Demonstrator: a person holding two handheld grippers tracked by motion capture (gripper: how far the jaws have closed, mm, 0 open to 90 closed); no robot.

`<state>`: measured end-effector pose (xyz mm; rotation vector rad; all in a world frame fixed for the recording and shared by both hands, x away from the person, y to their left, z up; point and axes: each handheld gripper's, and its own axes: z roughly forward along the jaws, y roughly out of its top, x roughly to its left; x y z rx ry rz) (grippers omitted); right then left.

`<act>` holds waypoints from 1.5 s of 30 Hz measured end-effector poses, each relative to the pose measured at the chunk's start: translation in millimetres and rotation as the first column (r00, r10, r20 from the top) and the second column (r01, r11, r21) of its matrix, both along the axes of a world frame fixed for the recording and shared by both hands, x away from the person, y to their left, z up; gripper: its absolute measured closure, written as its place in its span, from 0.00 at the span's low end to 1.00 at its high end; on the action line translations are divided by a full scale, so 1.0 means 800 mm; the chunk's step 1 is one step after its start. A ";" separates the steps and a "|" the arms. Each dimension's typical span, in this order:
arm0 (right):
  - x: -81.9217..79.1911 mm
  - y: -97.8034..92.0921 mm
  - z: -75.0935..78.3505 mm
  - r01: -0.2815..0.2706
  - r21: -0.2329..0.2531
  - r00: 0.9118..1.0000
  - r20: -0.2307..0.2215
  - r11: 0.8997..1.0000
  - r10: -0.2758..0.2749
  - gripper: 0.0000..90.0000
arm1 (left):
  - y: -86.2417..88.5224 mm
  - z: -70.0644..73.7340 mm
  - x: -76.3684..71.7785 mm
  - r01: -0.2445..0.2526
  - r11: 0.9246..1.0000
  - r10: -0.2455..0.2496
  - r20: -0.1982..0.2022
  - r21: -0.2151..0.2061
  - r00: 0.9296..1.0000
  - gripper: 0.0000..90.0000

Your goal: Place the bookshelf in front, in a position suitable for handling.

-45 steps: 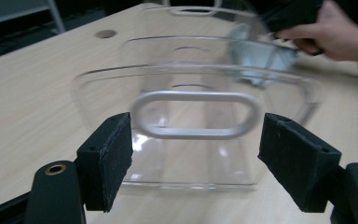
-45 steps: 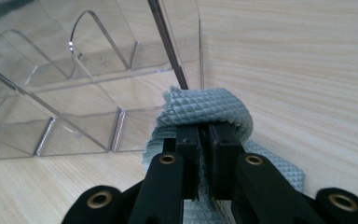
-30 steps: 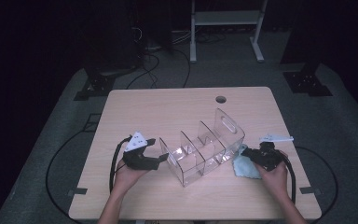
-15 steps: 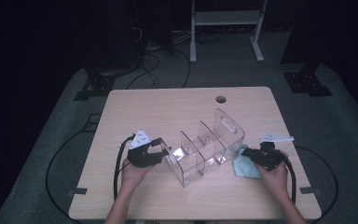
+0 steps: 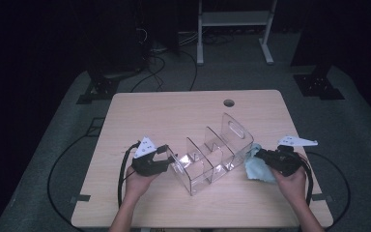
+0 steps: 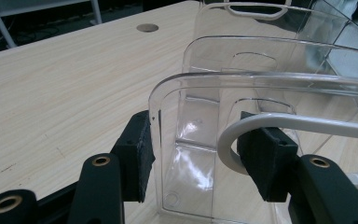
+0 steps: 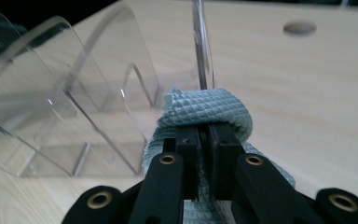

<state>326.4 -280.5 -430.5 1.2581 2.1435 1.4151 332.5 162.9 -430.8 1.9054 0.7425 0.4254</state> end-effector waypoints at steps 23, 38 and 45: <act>0.021 0.004 -0.052 0.004 -0.024 0.995 -0.097 1.000 -0.006 0.94 | 0.006 -0.003 -0.006 0.026 0.999 -0.026 -0.003 -0.033 1.000 0.52; 0.018 0.006 -0.053 0.016 -0.019 0.996 -0.090 1.000 -0.017 0.94 | 0.006 -0.004 -0.008 0.017 0.999 -0.017 -0.003 -0.036 1.000 0.52; 0.019 0.005 -0.053 0.011 -0.017 0.996 -0.084 1.000 -0.012 0.93 | 0.006 -0.004 -0.009 0.015 0.999 -0.015 0.001 -0.037 1.000 0.52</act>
